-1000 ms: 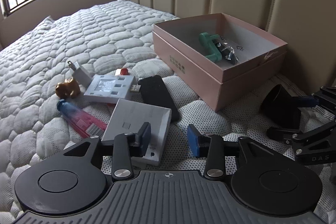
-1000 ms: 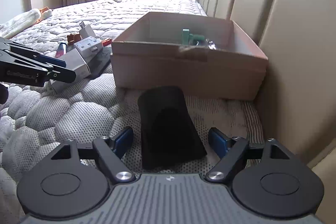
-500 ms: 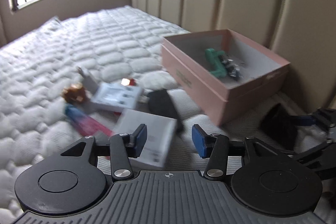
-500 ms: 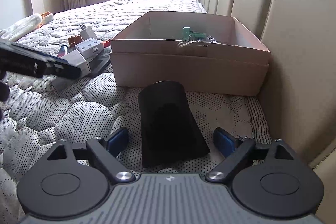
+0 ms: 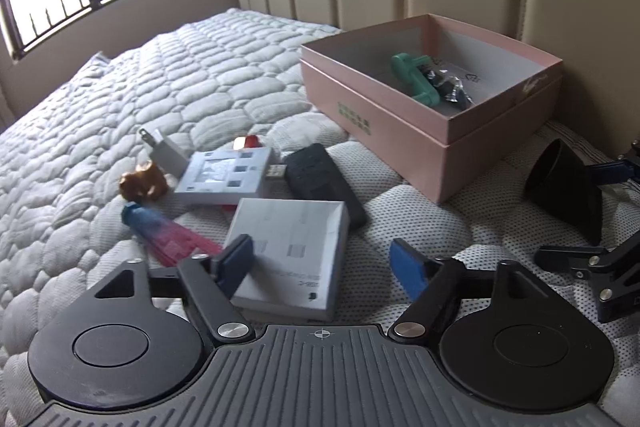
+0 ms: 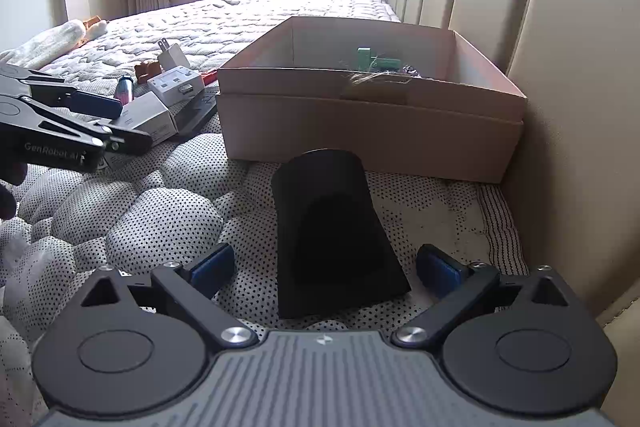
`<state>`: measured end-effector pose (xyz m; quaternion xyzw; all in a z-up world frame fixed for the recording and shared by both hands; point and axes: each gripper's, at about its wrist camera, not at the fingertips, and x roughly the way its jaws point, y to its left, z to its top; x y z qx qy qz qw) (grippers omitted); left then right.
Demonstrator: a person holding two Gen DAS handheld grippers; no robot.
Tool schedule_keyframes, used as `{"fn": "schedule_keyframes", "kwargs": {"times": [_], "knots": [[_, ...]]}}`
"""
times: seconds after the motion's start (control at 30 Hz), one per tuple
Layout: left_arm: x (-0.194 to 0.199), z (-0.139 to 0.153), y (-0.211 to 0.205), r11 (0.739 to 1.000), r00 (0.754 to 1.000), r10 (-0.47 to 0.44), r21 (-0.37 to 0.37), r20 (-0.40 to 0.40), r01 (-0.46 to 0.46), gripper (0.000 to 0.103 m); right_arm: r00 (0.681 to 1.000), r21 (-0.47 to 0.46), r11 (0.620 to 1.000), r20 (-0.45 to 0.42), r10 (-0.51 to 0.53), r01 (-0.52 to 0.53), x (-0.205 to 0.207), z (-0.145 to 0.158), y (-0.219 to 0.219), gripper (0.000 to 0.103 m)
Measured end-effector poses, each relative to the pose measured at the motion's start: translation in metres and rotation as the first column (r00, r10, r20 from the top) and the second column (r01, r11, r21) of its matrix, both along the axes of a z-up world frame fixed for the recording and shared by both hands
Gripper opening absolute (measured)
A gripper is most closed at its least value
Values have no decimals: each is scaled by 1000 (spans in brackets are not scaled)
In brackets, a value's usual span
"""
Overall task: Organize rigid objects
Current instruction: 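Grasp the white USB-C cable box with the left gripper while the right holds the black object, then lift the white box and close the right gripper on the black object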
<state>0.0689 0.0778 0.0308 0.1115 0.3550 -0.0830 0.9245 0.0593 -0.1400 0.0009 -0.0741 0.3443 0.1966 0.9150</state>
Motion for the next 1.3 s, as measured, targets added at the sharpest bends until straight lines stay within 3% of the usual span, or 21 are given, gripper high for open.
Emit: {"fn": "schedule_keyframes", "kwargs": {"times": [0.1,0.2,0.3,0.53,0.67,0.7,0.8,0.9,1.1,1.3], "knots": [[1,-2,-2,1000,1000,-11,-10,-3,11,91,1000,5,1000,-2,0,0,0,0,0,98],[-2,3,2,1000,999,17,-25,36,-16,87,1000,7,1000,-2,1,0,0,0,-1,98],[3,6,11,996,995,80,31,58,-82,86,1000,15,1000,-4,2,-2,0,0,-2,98],[22,-10,27,995,992,98,-3,-81,-99,86,1000,25,1000,-8,7,-7,0,0,-5,100],[28,-8,28,991,990,120,-46,-73,-124,86,1000,20,1000,-7,8,-8,0,0,-5,100],[29,-7,28,990,990,119,-63,-78,-124,82,1000,21,1000,-6,8,-8,0,0,-5,100],[30,-5,24,993,991,99,-55,-92,-104,79,1000,28,1000,-7,10,-10,1,0,-6,100],[23,-5,24,991,989,110,-69,-97,-117,75,1000,36,999,-8,11,-10,1,0,-7,100],[-4,5,31,964,977,187,-172,-97,-202,74,1000,39,999,-10,10,-10,1,0,-8,100],[-47,25,13,957,980,187,-212,-72,-199,74,1000,39,999,-19,15,-14,2,1,-8,102]]}}
